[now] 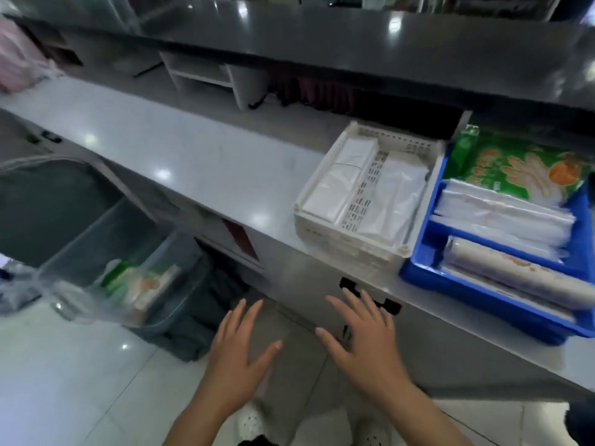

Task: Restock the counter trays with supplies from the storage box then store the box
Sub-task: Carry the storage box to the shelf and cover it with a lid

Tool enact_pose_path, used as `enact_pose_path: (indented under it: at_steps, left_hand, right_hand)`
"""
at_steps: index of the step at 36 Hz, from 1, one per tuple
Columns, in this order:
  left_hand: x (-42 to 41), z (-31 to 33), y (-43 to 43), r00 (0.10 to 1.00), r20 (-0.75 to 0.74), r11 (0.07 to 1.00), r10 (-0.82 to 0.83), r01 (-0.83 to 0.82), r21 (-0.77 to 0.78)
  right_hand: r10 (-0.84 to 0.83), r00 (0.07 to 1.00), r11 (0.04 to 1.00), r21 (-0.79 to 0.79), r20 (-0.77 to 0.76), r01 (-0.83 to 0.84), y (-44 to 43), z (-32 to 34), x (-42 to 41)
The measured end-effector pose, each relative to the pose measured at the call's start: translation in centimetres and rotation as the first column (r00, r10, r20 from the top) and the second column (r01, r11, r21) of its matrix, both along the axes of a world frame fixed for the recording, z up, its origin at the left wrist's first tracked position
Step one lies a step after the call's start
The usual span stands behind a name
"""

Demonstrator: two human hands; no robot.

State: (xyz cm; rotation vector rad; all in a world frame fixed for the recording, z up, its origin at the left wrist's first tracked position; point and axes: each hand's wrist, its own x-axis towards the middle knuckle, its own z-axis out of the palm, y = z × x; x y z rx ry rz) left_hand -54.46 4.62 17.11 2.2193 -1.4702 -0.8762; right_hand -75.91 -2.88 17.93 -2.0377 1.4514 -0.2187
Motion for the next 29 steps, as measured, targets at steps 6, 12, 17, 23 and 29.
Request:
enact_pose_path:
  at_steps: [6, 12, 17, 23, 29]
  left_hand:
    - [8.9, -0.7, 3.0, 0.991, -0.053, 0.992, 0.123, -0.123, -0.007]
    - [19.5, -1.9, 7.7, 0.959, -0.099, 0.961, 0.267, -0.273, -0.046]
    - [26.5, -3.4, 11.4, 0.912, -0.134, 0.920, 0.387, -0.391, 0.001]
    - [31.7, -4.4, 13.5, 0.808, -0.239, 0.838, 0.538, -0.543, 0.053]
    - [36.6, -6.6, 12.5, 0.709, -0.304, 0.765, 0.636, -0.631, 0.131]
  right_hand:
    - [0.143, 0.990, 0.989, 0.023, -0.007, -0.143, 0.9, 0.1, 10.4]
    - [0.308, 0.951, 0.951, -0.017, -0.003, -0.308, 2.3, -0.1, 22.5]
    - [0.364, 0.931, 0.931, 0.030, -0.018, -0.364, 3.6, -0.6, 30.2]
    - [0.405, 0.910, 0.914, 0.062, -0.091, -0.401, 2.4, -1.0, 35.5]
    - [0.424, 0.898, 0.903, 0.140, -0.121, -0.407, -1.0, -3.0, 41.1]
